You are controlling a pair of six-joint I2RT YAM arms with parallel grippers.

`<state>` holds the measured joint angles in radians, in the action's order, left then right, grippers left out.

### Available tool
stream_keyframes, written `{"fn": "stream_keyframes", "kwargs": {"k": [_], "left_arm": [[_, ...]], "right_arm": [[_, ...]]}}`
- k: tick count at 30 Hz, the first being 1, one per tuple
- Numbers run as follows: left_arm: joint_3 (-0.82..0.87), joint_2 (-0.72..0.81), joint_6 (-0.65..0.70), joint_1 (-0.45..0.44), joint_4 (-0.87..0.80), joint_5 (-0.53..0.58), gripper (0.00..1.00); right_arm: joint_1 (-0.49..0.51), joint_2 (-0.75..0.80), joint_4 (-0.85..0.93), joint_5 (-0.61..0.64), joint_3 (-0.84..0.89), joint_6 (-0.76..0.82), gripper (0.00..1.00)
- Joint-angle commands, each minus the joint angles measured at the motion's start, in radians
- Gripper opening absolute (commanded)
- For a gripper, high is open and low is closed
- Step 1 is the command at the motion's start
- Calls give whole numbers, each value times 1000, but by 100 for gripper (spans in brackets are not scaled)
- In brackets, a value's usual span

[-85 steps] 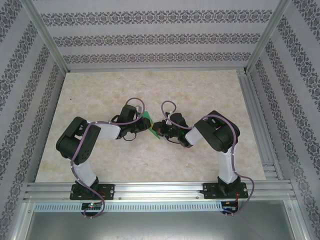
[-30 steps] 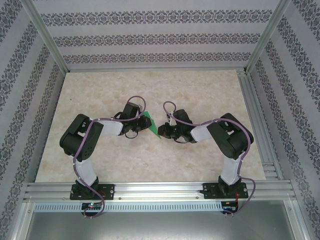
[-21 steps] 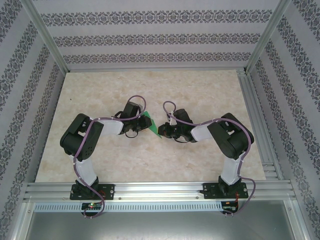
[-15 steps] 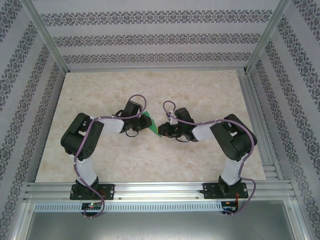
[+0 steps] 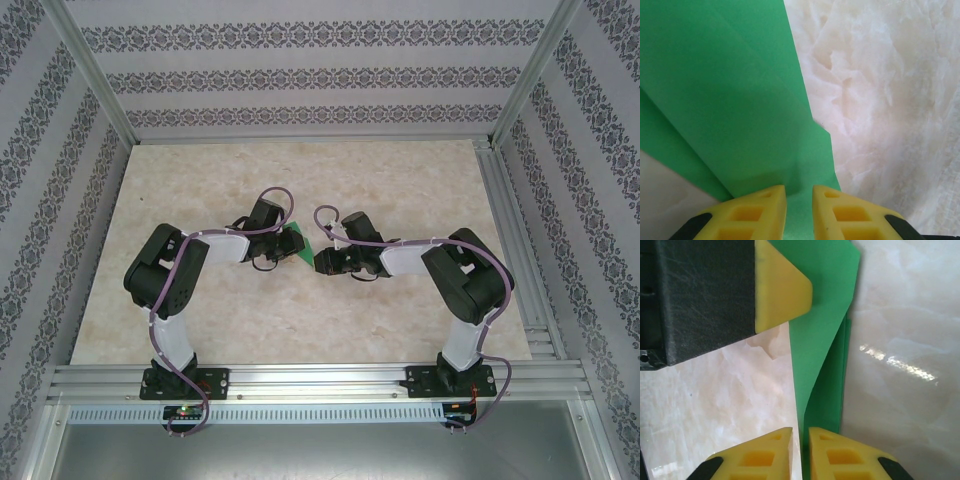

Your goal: Fold a paper plane with a square sheet of paper (pick it up from the middle)

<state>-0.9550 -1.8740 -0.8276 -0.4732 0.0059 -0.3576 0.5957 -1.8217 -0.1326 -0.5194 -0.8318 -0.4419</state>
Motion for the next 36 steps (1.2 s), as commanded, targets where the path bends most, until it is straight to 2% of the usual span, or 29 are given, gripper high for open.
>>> {"fn": "stream_keyframes", "kwargs": {"k": [1,9,19,27,36], "left_arm": [[10,-69,6,2,-68,49,23],[26,5,21,2,-20,10,27],[73,101,65,-13,132,-83,35],[116,111,90,-46,206,-106,36],[107,85,123,-66,230,-119,35]], "right_arm": [[8,-7,13,27,-18,41,13],[9,-26,-5,-7,2,3,0],[-7,-81,-53,-75,16,-131,0],[-46,-94,-139,-121,49,-240,0],[-72,-121,-136,-155,42,-307,0]]}}
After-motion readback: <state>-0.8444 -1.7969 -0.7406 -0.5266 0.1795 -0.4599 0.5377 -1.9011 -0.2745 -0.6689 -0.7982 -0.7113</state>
